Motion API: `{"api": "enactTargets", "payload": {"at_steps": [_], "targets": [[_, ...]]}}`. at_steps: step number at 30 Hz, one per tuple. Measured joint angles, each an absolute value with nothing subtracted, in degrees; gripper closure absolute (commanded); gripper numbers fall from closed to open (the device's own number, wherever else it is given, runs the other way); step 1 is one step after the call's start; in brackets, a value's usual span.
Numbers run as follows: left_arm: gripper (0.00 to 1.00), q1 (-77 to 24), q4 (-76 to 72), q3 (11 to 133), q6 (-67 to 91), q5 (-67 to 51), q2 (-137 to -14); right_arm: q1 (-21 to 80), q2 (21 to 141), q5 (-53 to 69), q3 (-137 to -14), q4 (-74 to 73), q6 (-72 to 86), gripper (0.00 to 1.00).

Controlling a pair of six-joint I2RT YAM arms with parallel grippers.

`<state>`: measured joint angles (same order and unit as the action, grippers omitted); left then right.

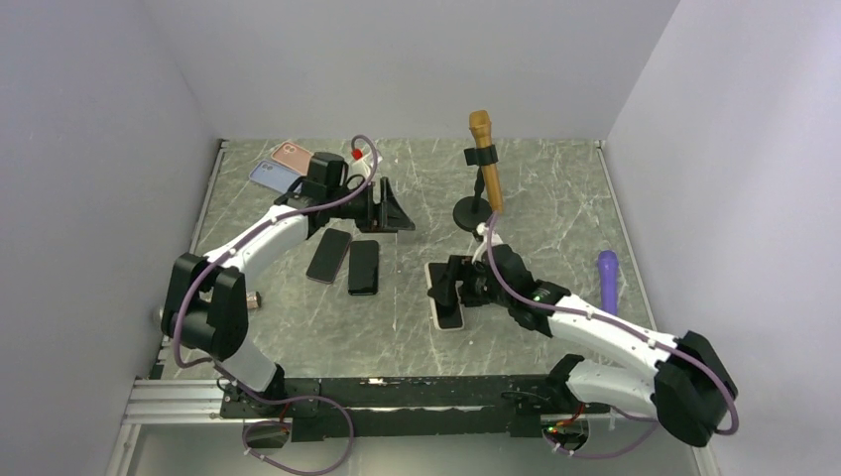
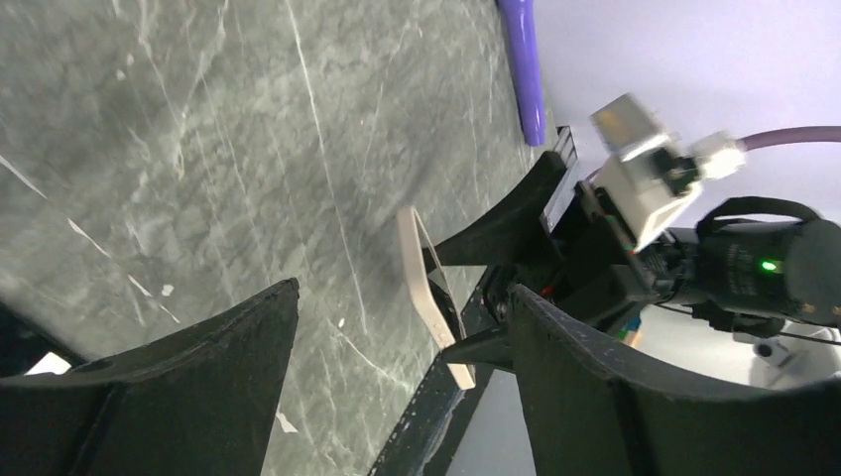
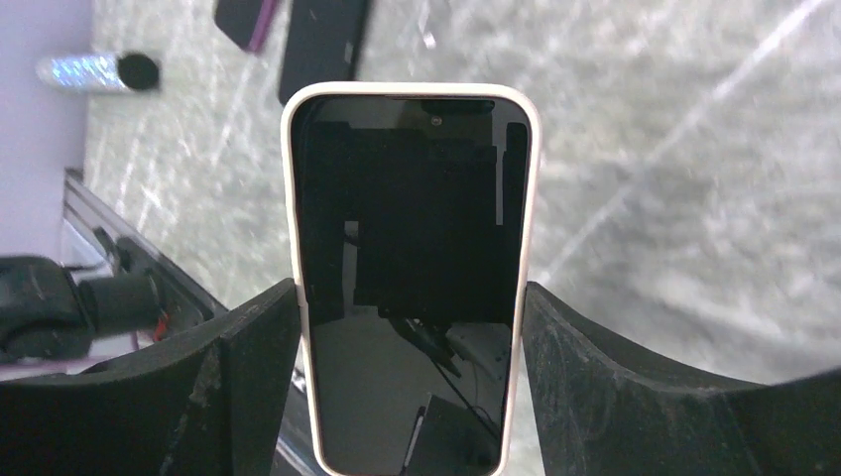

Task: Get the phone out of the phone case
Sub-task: Pick up the phone at the center of the board.

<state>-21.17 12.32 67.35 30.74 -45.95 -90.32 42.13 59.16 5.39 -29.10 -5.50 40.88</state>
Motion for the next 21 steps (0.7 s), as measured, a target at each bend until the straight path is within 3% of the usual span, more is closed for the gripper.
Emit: {"api": "enactTargets", "payload": {"at_steps": [4, 10, 21], "targets": [[0.14, -22.1, 11.6, 65.8, 32.5, -47.3, -92.7, 43.5, 65.2, 1.2, -34.3, -0.6, 41.1, 1.00], [0.20, -23.4, 10.3, 65.4, 34.3, -48.0, -93.7, 44.3, 70.4, -2.6, -41.5, 3.1, 40.5, 1.00], [0.59, -24.4, 9.0, 64.9, 35.7, -48.2, -93.6, 48.5, 75.0, -6.2, -47.7, 3.5, 37.9, 1.00]]}}
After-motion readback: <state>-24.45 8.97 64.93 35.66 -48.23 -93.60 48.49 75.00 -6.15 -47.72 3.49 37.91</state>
